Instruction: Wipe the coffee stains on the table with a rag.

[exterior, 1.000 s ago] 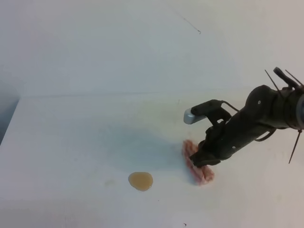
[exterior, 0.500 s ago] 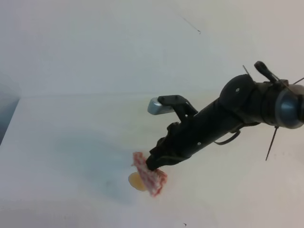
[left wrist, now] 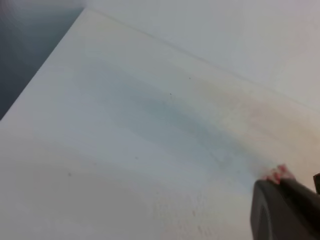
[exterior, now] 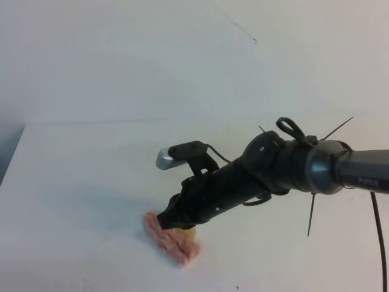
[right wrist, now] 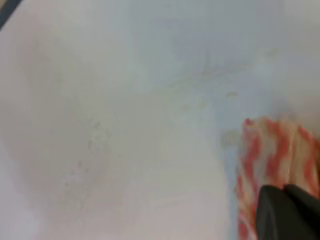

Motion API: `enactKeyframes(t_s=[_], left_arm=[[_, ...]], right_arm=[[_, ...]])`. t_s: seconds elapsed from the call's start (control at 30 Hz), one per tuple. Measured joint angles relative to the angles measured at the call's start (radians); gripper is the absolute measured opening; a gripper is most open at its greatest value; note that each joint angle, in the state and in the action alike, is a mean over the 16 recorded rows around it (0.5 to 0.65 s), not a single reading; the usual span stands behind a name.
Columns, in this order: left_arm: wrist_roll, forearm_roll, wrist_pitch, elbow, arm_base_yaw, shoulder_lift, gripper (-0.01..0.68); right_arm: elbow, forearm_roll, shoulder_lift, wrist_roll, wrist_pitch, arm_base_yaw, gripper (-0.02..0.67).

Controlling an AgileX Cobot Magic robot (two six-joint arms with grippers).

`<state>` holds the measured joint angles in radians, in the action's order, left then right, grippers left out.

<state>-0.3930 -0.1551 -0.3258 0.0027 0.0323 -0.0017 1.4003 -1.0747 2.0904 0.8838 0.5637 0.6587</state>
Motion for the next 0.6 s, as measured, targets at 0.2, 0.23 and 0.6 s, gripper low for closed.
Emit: enactKeyframes(t_s=[0.2, 0.23, 0.6], left_arm=[[0.0, 0.0, -0.001, -0.003, 0.0, 0.002, -0.001], [0.0, 0.0, -0.001, -0.003, 0.0, 0.002, -0.001], [0.0, 0.0, -0.001, -0.003, 0.0, 0.002, -0.001]], right_arm=[[0.004, 0.009, 0.036, 0.0, -0.031, 0.0, 0.004], [0.005, 0.011, 0.038, 0.005, -0.032, 0.001, 0.009], [0.016, 0.12, 0.017, 0.061, -0.03, 0.041, 0.21]])
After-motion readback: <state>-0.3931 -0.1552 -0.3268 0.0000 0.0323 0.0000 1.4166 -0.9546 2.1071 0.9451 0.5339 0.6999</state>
